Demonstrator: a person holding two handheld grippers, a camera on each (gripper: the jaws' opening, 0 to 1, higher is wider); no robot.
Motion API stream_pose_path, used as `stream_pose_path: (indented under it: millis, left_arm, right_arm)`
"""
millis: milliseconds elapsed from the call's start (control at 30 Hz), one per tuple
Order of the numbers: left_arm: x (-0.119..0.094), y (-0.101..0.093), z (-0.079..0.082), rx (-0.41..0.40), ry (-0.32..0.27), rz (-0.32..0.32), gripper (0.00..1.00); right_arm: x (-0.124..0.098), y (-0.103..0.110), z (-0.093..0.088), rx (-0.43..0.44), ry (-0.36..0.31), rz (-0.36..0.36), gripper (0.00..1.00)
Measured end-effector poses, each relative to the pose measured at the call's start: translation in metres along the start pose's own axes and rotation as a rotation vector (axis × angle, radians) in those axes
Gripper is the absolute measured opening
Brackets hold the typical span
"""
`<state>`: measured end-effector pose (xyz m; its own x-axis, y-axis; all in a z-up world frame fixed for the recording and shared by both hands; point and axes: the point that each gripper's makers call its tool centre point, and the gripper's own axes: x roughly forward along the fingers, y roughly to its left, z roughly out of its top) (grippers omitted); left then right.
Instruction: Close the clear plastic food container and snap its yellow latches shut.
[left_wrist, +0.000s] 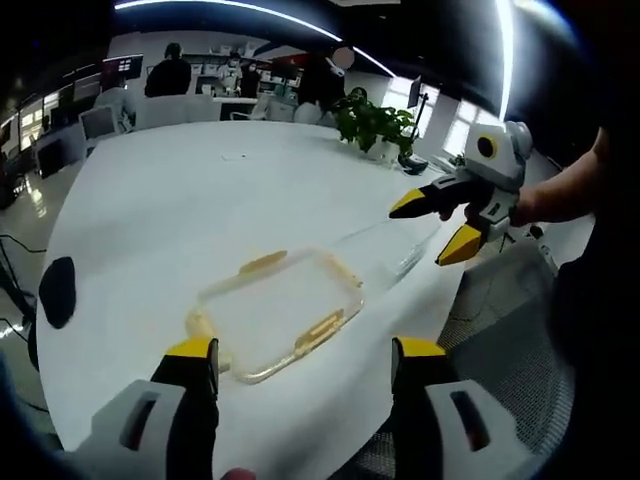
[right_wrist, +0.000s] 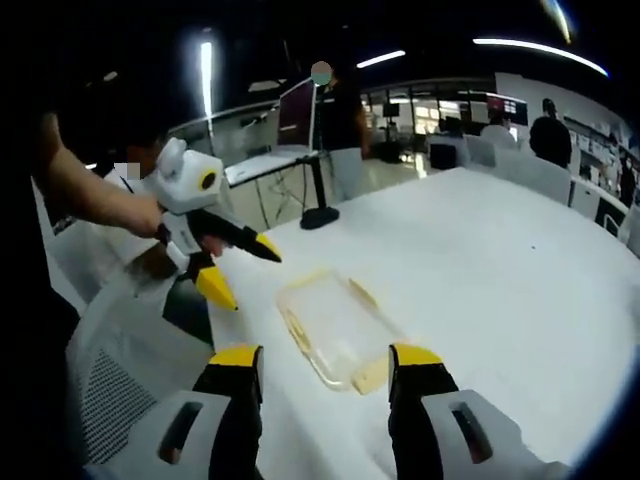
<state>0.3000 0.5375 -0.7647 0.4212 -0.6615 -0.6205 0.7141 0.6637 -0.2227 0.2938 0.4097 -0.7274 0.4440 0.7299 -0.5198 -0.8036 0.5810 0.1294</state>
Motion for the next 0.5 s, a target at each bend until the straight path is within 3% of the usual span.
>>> stream_pose_path:
  millis: [500]
  left_arm:
    - [0.005, 0.014, 0.001, 0.039, 0.042, -0.001, 0.70]
  right_arm:
    - [0.008, -0.008, -0.005, -0.012, 0.039, -0.004, 0.48]
